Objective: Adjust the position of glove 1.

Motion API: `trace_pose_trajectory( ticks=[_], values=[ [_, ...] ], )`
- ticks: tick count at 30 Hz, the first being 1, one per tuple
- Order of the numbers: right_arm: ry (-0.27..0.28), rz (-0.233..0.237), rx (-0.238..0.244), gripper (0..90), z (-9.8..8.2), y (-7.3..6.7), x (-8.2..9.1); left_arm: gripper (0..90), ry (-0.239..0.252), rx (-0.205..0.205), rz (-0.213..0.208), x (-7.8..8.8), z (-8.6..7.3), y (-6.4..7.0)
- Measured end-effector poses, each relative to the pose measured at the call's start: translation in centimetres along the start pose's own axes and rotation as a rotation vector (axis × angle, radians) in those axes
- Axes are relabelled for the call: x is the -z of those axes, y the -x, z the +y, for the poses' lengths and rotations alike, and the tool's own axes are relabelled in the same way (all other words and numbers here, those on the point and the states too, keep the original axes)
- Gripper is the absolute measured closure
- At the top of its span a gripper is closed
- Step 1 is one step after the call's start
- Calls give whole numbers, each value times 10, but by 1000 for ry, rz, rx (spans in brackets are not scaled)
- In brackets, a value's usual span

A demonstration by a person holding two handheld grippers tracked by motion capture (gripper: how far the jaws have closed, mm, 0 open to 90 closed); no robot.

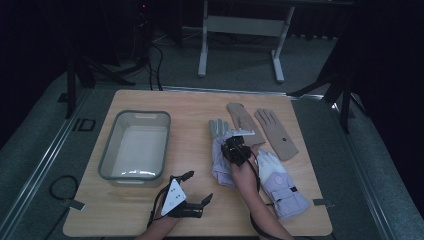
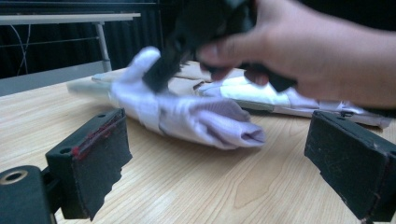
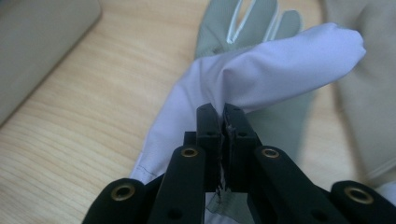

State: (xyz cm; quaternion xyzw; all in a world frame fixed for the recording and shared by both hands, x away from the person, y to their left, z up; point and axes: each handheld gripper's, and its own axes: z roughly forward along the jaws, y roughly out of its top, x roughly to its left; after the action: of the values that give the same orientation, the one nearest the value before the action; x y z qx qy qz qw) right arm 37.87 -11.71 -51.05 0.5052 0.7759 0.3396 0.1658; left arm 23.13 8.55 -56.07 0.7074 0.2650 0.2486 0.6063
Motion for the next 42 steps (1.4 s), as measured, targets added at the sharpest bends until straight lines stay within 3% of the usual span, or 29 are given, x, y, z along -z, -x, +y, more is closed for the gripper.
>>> trace_pose_trajectory(
  ticks=[4,6,7,11,14,15,16,21,23,25,30,35,36,37,42],
  values=[
    [-12,33,1,863,-12,-1,-18,67,2,-6,-1,0,0,1],
    [-6,48,11,862,-13,-1,-19,67,3,-6,-1,0,0,1],
    [-4,85,13,860,-13,3,-21,67,2,-4,-1,0,0,0],
    [-4,91,12,848,-12,6,-22,67,2,2,-3,0,0,0],
    [-7,87,14,800,-11,5,-23,67,2,-4,-1,0,0,1],
    [-12,91,16,721,-10,4,-23,67,1,-7,-1,0,0,1],
    [-12,91,16,721,-10,4,-23,67,1,-7,-1,0,0,1],
    [-17,124,30,511,-3,4,-15,67,1,-2,2,0,0,0],
    [-24,128,31,507,-2,4,-13,67,2,-2,3,0,0,0],
    [-11,136,58,428,2,4,-6,67,2,-3,3,0,0,1],
    [-9,143,96,414,10,10,7,67,3,1,1,0,0,0],
    [28,144,106,381,21,34,37,67,5,3,-1,0,0,0],
    [28,144,106,381,21,34,37,67,5,3,-1,0,0,0],
    [35,121,94,386,22,43,47,67,5,4,-1,0,0,0],
    [61,116,78,395,18,65,63,67,7,4,-2,0,0,0]
  ],
)
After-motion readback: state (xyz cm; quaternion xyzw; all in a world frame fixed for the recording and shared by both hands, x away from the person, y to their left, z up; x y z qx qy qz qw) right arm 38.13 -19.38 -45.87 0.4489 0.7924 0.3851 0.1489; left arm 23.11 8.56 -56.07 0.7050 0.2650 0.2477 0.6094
